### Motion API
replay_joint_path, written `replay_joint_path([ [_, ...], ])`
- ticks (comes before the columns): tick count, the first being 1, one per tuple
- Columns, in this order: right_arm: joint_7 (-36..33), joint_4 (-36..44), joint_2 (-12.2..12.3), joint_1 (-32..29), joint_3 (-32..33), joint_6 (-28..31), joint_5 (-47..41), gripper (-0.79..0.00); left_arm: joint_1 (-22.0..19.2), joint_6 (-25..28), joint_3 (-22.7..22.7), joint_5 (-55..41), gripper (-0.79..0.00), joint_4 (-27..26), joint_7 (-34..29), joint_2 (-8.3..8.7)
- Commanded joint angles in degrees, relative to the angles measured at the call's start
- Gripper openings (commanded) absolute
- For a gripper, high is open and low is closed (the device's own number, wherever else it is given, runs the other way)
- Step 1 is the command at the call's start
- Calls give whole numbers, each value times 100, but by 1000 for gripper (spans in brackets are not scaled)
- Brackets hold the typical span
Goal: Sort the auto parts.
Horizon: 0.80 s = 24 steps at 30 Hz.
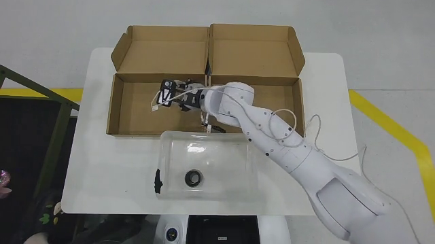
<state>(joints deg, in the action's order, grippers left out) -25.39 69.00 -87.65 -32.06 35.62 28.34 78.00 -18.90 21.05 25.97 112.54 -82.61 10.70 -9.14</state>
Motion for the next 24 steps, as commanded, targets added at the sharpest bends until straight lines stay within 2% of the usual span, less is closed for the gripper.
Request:
replay_joint_path([
  [1,-35,409,81,-196,125,301,-57,-453,0,0,0,0,0,0,0,0],
  [7,-234,1689,355,-929,509,1138,-109,-437,0,0,0,0,0,0,0,0],
  [11,-450,2428,523,-1484,712,1462,-24,-434,0,0,0,0,0,0,0,0],
  [18,-657,3402,772,-2339,986,1864,316,-422,0,0,0,0,0,0,0,0],
  [24,-552,3812,931,-2914,1152,2066,554,-419,0,0,0,0,0,0,0,0],
])
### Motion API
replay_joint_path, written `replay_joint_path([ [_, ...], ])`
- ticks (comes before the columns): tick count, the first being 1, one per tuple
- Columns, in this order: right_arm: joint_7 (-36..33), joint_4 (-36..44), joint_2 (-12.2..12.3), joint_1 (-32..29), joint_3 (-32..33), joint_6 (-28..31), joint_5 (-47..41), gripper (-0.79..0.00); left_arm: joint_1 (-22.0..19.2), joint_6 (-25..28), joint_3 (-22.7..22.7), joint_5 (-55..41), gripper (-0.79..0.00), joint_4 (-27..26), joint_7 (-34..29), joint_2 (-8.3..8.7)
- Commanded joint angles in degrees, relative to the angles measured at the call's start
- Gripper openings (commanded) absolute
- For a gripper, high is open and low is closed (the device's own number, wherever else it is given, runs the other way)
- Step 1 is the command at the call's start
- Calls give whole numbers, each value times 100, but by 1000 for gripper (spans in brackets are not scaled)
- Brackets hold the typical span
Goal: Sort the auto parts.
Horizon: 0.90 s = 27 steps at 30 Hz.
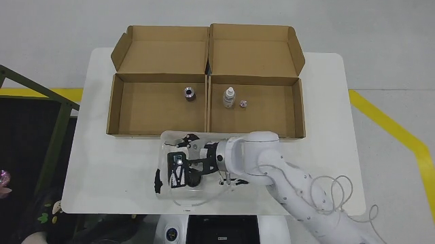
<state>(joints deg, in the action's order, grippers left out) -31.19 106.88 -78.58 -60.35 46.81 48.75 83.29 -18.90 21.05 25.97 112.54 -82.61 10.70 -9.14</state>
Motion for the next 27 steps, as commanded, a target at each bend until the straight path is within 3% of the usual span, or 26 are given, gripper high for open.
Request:
replay_joint_path([
  [1,55,49,47,-157,65,55,56,-419,0,0,0,0,0,0,0,0],
  [12,309,81,264,-796,356,335,196,-400,0,0,0,0,0,0,0,0],
  [14,331,92,298,-878,400,380,208,-246,0,0,0,0,0,0,0,0],
  [16,340,102,323,-941,420,412,217,-194,0,0,0,0,0,0,0,0],
  [27,320,-118,399,-1037,301,371,296,-172,0,0,0,0,0,0,0,0],
])
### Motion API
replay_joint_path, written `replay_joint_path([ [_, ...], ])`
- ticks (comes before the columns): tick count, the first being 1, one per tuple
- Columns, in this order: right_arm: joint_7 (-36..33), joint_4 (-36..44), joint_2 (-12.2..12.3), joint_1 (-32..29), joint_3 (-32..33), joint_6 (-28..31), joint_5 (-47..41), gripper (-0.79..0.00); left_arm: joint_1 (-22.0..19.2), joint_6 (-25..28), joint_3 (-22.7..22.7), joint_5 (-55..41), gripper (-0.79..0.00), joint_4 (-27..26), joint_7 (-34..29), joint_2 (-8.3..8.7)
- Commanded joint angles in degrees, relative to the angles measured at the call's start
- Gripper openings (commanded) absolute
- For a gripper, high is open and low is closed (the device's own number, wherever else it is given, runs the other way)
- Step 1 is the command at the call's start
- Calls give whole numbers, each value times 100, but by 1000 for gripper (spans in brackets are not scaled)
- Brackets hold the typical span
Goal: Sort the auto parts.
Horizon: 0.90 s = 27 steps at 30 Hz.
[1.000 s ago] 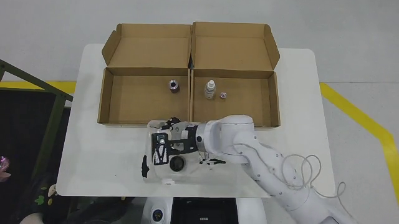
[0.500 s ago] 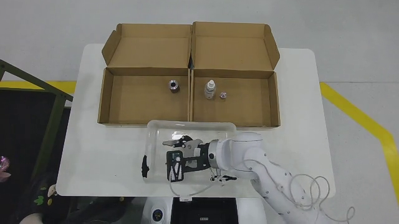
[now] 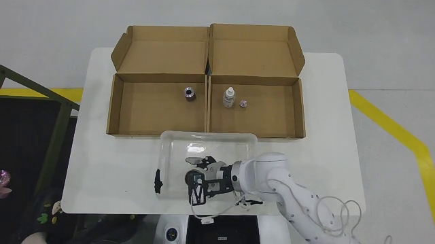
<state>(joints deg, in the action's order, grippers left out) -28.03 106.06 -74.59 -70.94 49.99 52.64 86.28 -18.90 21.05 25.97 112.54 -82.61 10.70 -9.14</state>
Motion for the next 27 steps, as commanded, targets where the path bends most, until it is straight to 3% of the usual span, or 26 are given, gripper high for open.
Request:
replay_joint_path([
  [1,1,-66,0,39,-27,-31,1,-172,0,0,0,0,0,0,0,0],
  [12,-77,-649,-61,425,-371,-240,-85,-175,0,0,0,0,0,0,0,0],
  [18,-83,-962,-119,661,-578,-356,-148,-222,0,0,0,0,0,0,0,0],
  [20,-80,-1029,-134,724,-633,-384,-159,-280,0,0,0,0,0,0,0,0],
  [22,-75,-1084,-147,782,-673,-412,-170,-397,0,0,0,0,0,0,0,0],
  [27,-33,-1155,-167,904,-740,-447,-196,-533,0,0,0,0,0,0,0,0],
])
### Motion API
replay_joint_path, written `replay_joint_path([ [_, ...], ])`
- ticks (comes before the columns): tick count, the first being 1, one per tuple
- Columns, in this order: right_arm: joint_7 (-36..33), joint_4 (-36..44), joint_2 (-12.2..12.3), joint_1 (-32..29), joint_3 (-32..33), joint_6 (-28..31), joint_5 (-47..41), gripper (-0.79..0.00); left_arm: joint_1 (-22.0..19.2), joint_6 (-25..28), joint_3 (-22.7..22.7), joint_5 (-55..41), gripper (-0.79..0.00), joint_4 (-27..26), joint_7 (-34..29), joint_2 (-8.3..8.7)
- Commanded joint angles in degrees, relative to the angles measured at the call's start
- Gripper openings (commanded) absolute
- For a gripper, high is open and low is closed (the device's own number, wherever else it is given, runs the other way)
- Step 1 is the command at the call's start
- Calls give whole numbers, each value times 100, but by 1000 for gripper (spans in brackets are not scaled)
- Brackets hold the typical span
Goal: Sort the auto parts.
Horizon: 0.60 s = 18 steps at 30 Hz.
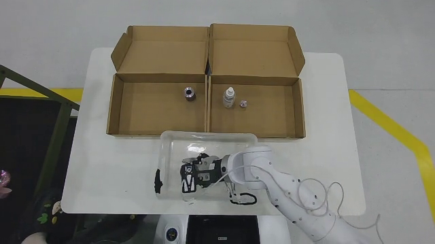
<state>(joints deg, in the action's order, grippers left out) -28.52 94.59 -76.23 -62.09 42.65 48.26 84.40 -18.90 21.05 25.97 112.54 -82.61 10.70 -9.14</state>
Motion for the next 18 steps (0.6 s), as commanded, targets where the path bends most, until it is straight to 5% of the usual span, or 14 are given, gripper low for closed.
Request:
replay_joint_path([
  [1,36,-18,-5,34,-13,-13,-19,-554,0,0,0,0,0,0,0,0],
  [4,75,-34,-6,67,-20,-44,-46,-785,0,0,0,0,0,0,0,0],
  [18,426,282,80,146,291,95,-280,-785,0,0,0,0,0,0,0,0],
])
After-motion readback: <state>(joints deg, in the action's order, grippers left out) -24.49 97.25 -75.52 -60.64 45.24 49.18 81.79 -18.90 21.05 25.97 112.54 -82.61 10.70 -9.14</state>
